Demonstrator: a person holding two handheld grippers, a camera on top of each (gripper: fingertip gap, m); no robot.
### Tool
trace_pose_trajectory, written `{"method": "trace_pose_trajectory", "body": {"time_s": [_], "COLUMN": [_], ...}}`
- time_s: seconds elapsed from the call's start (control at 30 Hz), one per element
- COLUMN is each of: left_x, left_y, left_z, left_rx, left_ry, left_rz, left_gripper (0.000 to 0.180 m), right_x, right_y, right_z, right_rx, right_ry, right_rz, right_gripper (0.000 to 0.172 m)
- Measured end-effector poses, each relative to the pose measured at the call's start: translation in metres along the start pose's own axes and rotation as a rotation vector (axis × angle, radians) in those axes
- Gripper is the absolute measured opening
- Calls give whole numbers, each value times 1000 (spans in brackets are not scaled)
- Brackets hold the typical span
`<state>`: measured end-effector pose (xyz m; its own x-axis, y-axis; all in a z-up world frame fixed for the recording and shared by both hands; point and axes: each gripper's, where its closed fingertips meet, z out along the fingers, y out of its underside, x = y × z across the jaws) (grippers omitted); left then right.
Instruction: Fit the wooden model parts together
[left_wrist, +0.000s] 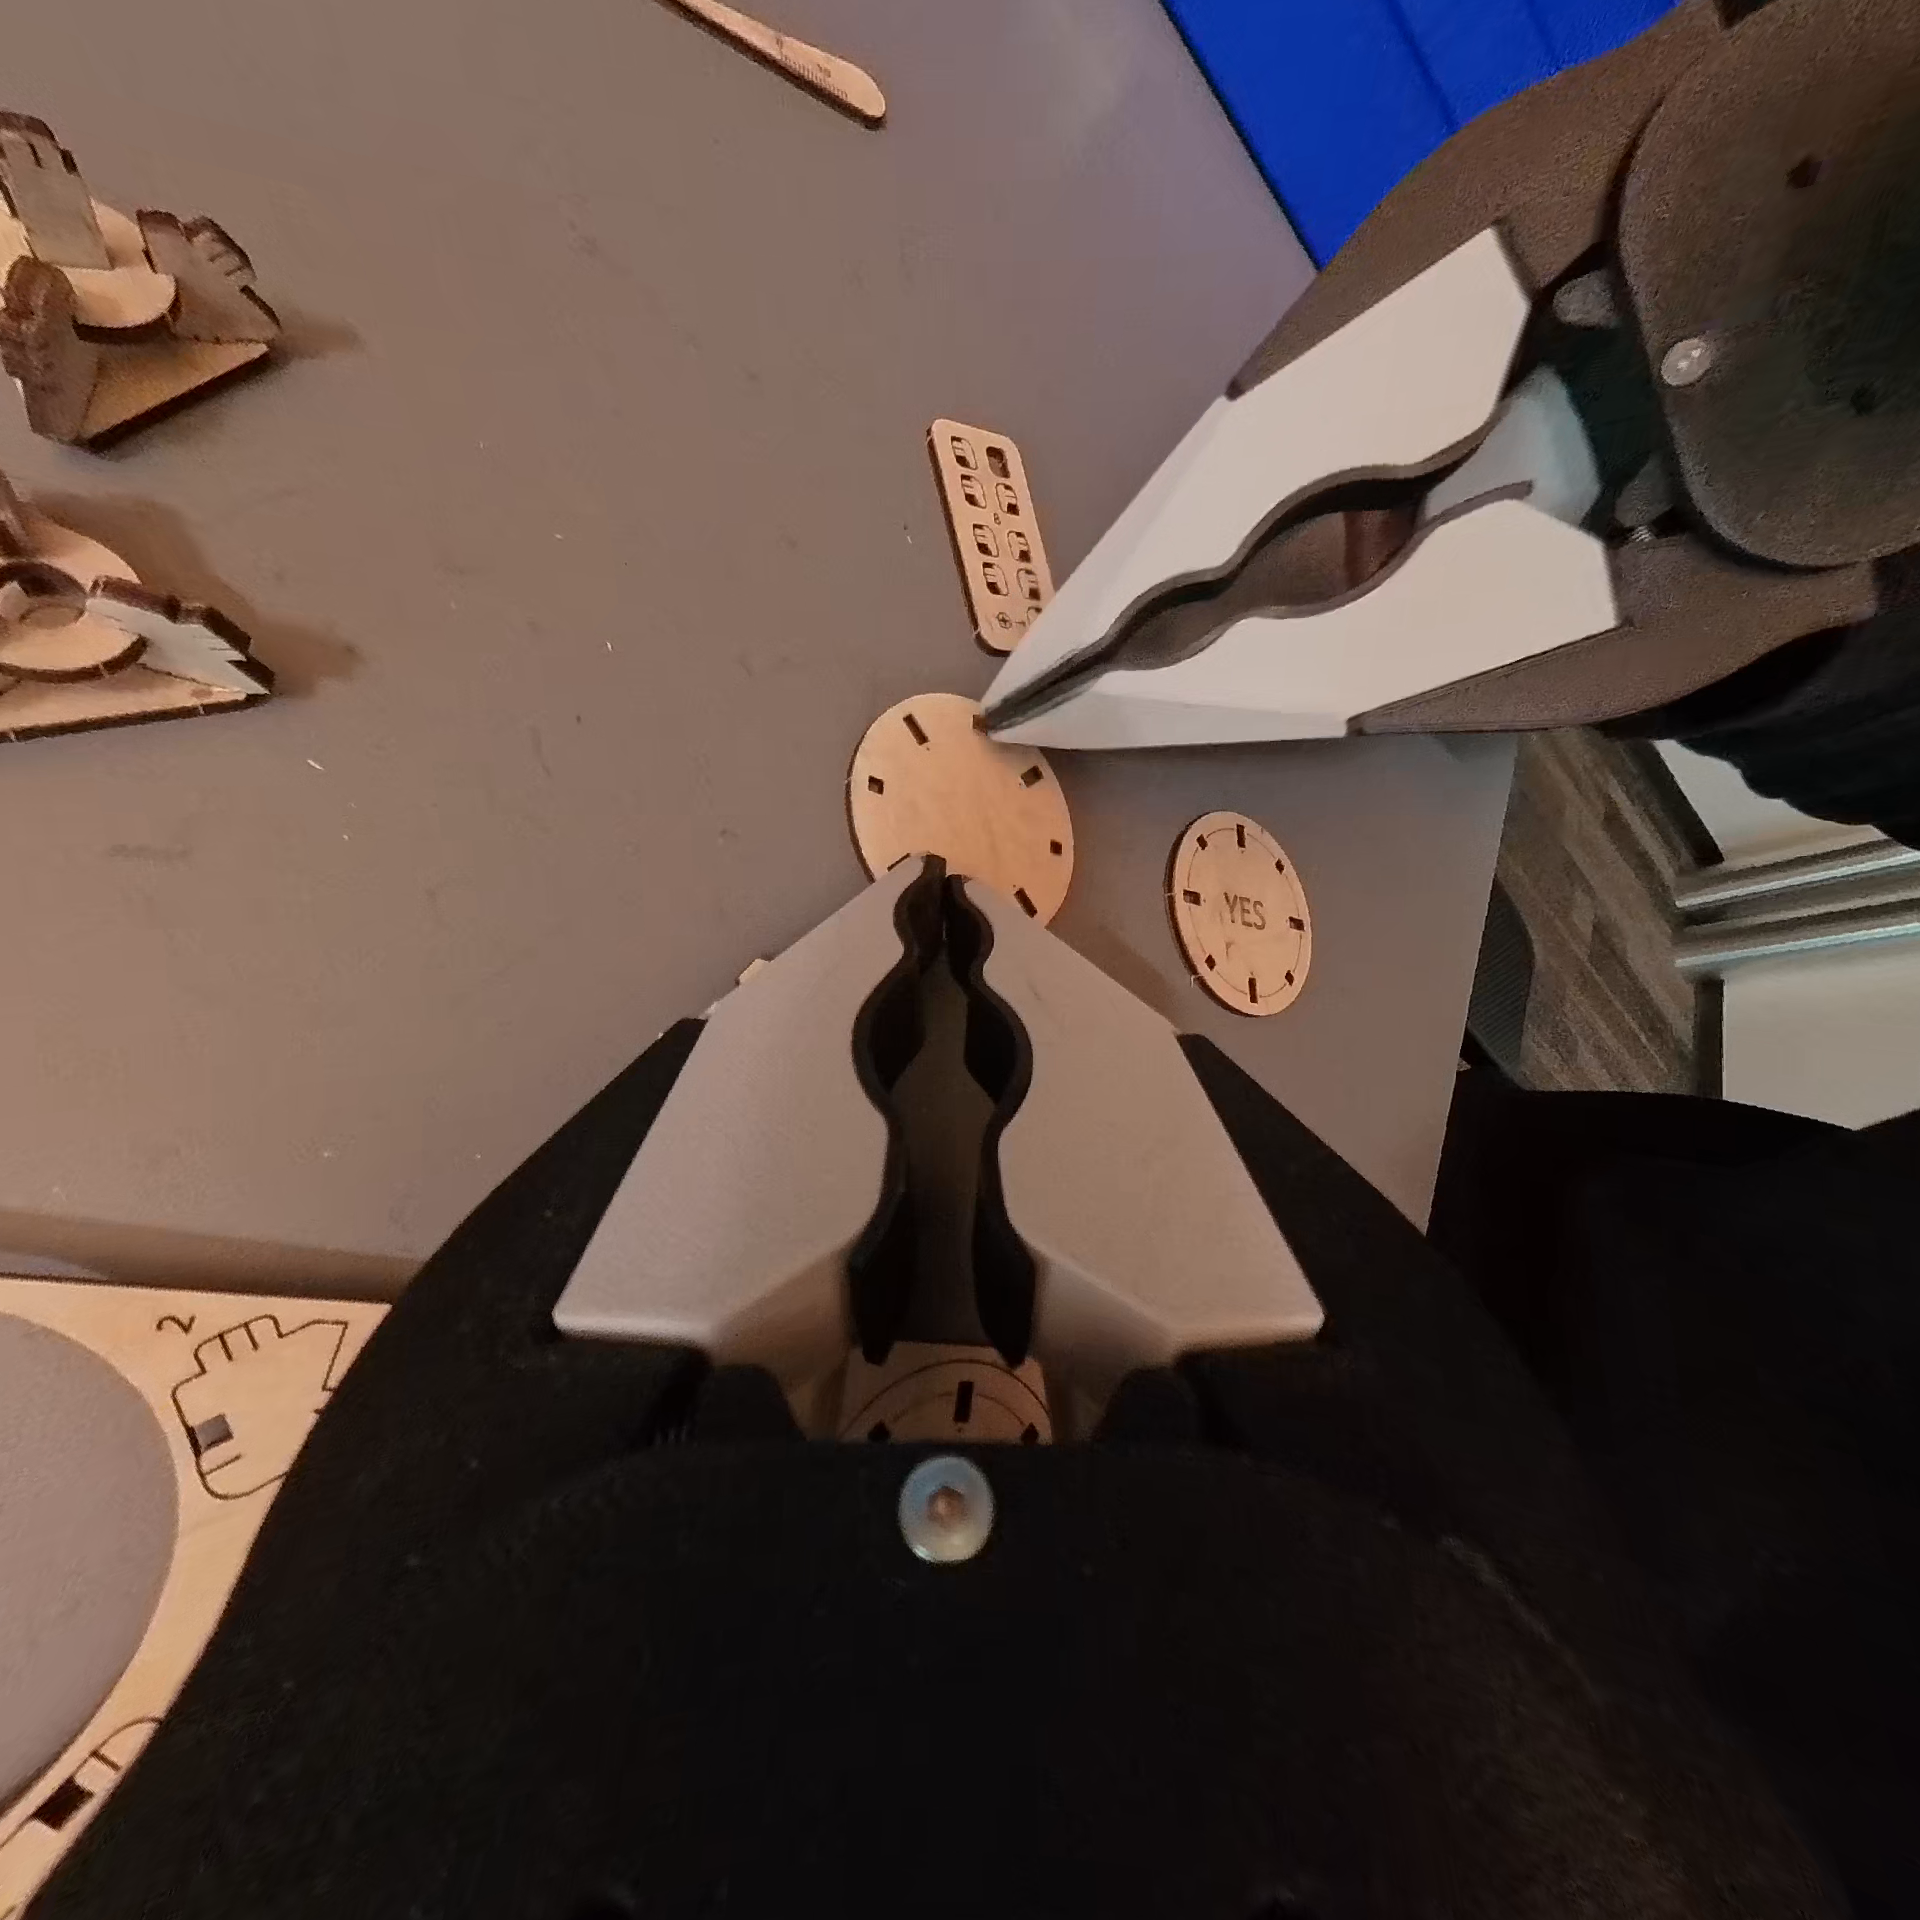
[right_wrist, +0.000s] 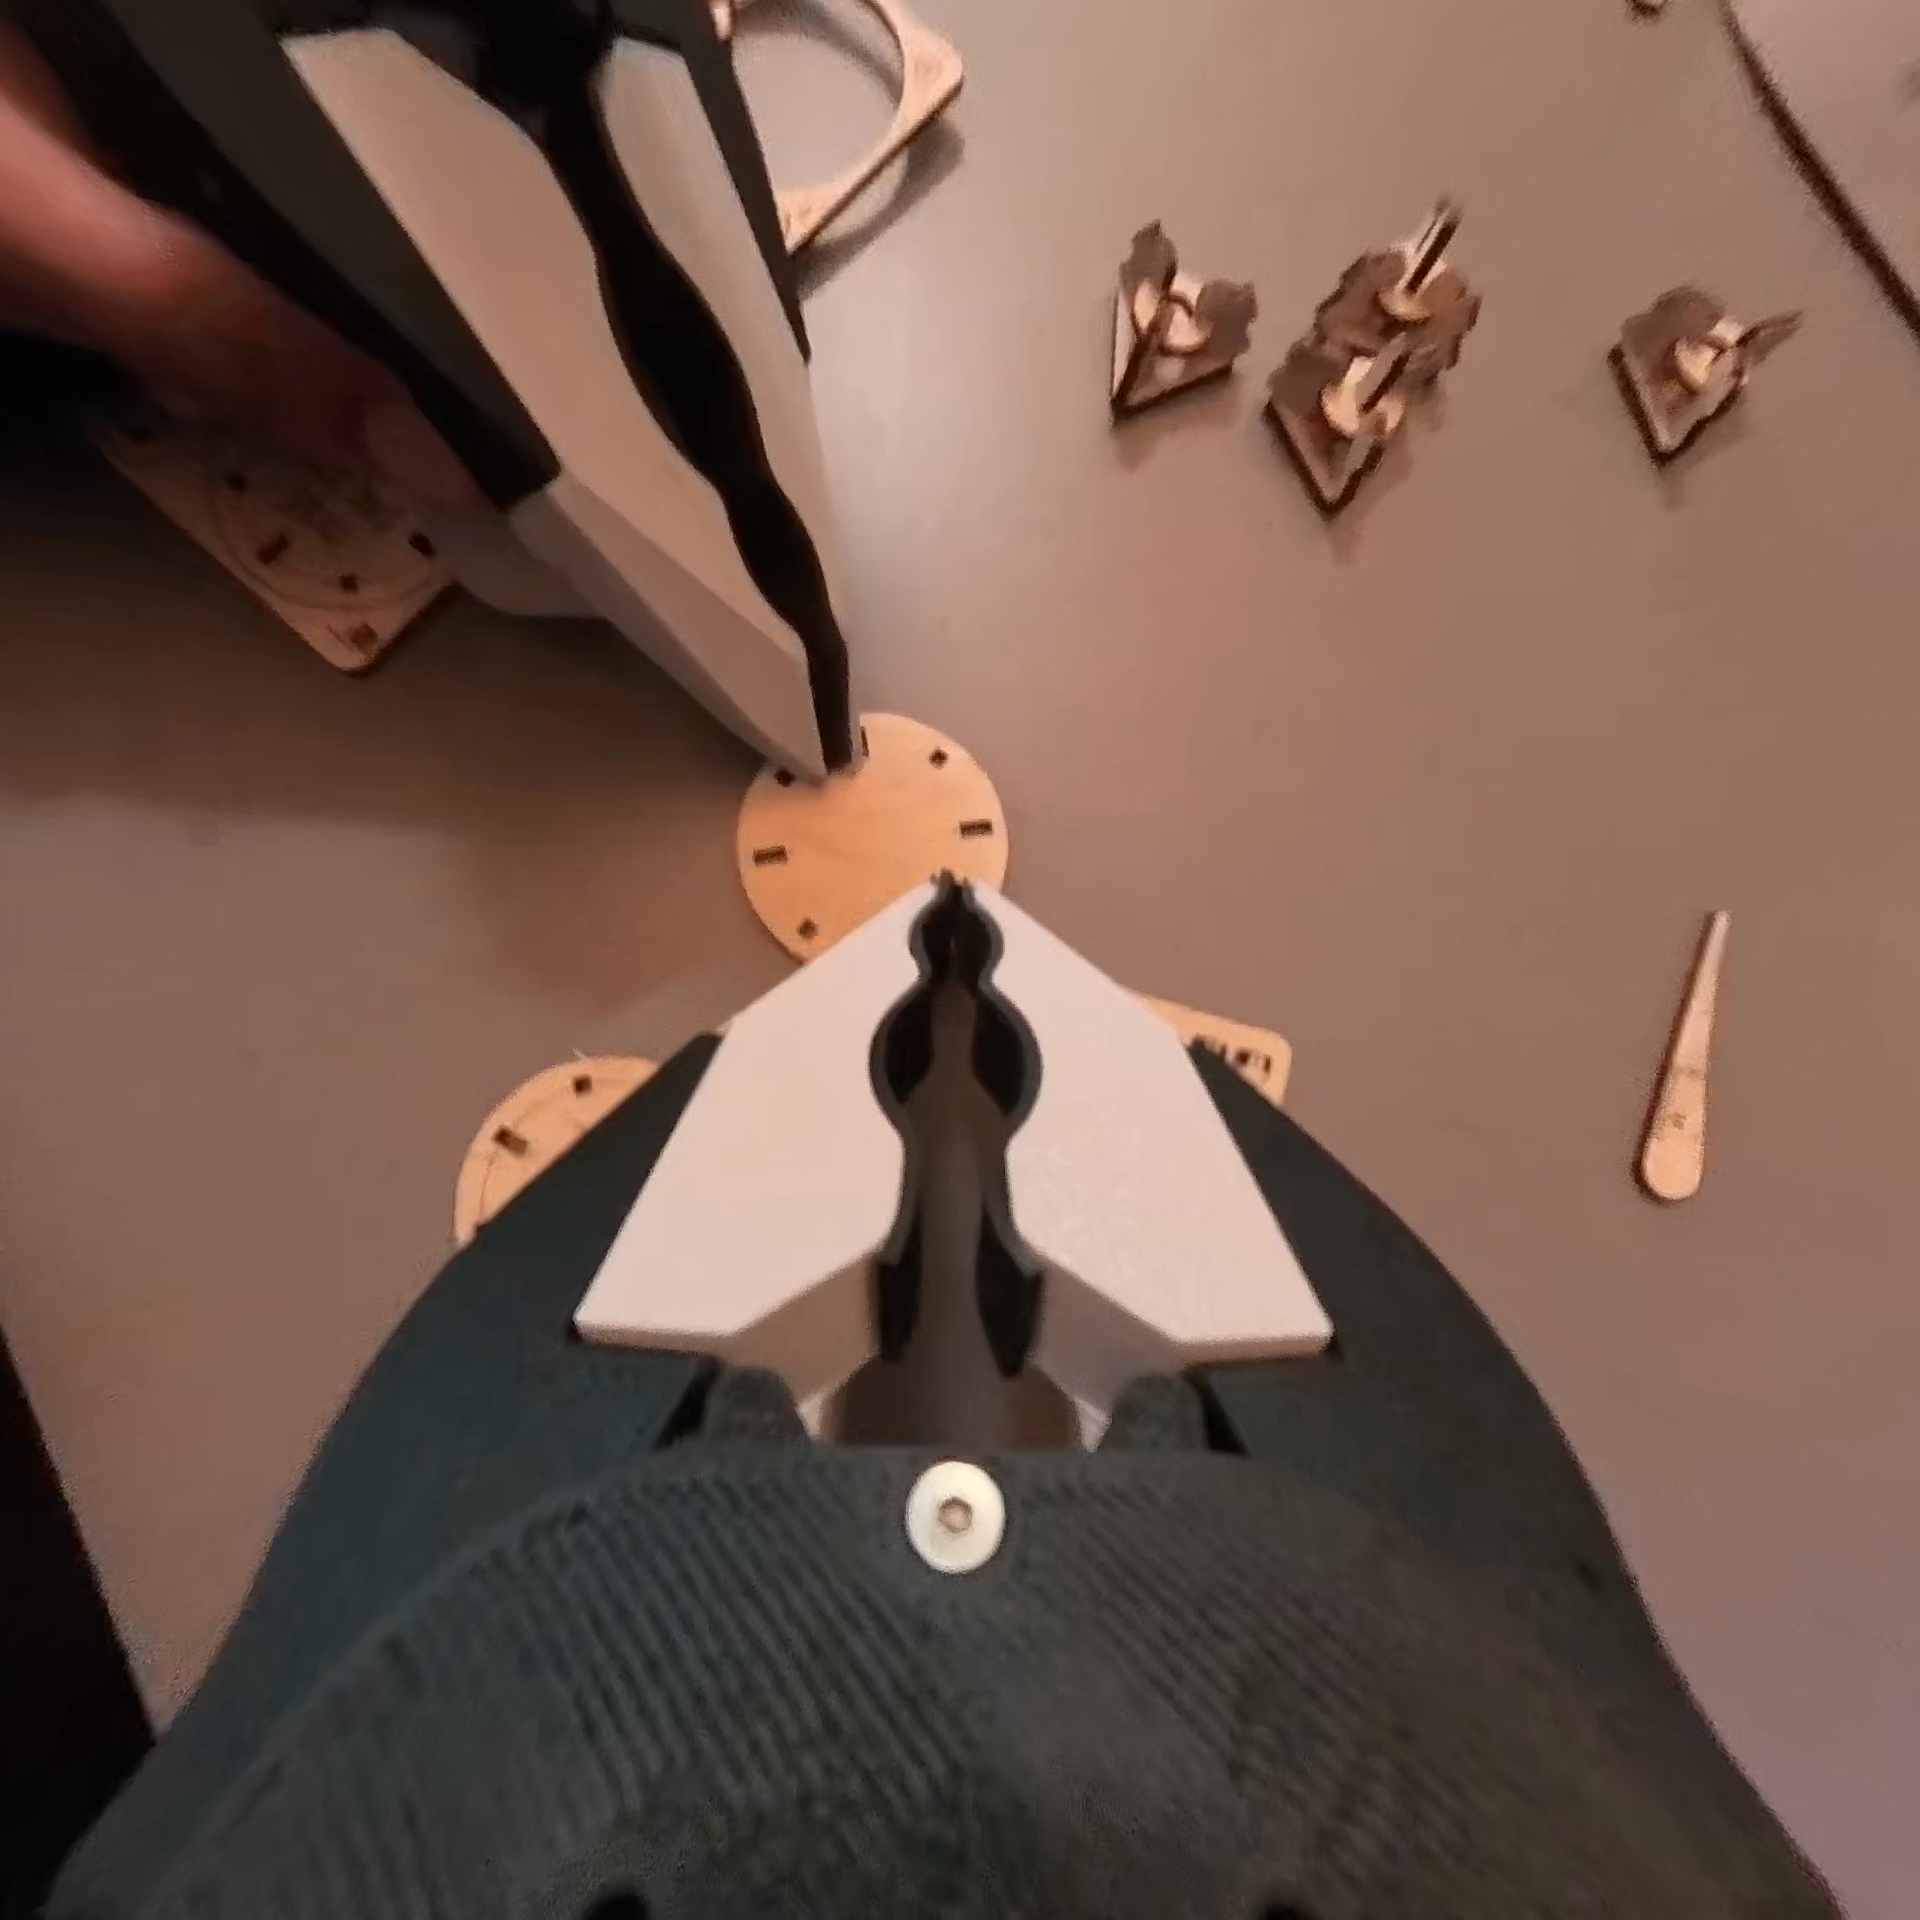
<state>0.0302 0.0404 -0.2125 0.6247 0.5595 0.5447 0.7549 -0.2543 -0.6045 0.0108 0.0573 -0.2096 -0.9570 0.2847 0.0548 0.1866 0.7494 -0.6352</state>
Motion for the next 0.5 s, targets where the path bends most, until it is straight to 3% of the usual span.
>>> {"method": "trace_pose_trajectory", "body": {"time_s": [0.1,0.2,0.33,0.5], "left_x": [0,0,0,0], "left_y": [0,0,0,0], "left_z": [0,0,0,0], "left_rx": [-1,-1,-1,0], "left_ry": [-1,-1,-2,2], "left_rz": [1,0,1,-5], "left_gripper": [0,0,0,0], "right_x": [14,1,15,3], "right_y": [-4,-16,5,-14], "right_z": [-5,-8,1,-8], "right_rx": [15,77,-32,90], "right_ry": [67,0,73,3], "right_rz": [16,26,50,88], "right_gripper": [0,0,0,0]}}
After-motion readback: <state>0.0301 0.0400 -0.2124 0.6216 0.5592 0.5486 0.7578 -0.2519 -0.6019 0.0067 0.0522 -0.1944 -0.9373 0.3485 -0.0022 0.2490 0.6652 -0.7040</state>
